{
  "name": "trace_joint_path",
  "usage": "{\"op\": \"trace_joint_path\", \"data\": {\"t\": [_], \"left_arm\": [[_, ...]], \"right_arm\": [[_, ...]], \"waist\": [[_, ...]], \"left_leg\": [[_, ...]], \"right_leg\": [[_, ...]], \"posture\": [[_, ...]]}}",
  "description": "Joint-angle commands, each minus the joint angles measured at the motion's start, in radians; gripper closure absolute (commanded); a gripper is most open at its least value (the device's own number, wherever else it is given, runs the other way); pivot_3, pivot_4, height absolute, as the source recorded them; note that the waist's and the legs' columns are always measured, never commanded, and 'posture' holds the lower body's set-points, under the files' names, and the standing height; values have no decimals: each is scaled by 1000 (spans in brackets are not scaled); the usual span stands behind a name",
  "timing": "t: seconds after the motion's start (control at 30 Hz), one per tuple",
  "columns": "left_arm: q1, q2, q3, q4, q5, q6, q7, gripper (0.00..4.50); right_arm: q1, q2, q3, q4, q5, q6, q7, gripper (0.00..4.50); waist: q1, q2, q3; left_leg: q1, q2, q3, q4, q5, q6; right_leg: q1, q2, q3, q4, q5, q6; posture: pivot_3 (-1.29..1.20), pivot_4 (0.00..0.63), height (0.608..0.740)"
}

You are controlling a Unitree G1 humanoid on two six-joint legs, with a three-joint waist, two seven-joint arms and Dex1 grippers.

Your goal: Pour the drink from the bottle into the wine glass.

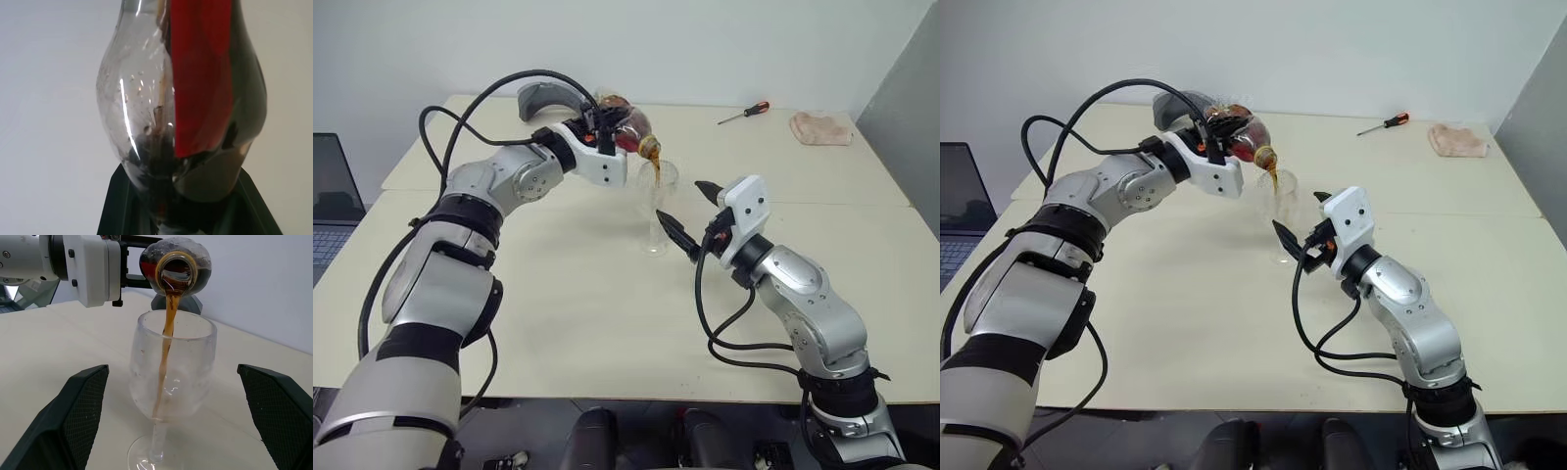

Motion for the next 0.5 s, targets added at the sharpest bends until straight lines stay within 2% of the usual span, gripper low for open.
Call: {"op": "trace_joint_path", "data": {"t": [0.03,0.5], "left_arm": [[-57,19,0,-7,6,-3,38,3761],[-65,21,-7,12,13,1,57,3761]], "right_arm": [[-22,0,-12,-34,-1,-4,4,0],[-25,3,-12,-38,6,5,8,0]], "waist": [[0,0,0],[0,0,0]], "left_leg": [[0,0,0,0,0,0],[0,0,0,0,0,0]], "right_leg": [[0,0,0,0,0,0],[0,0,0,0,0,0]], "posture": [[0,150,740],[0,150,740]]}}
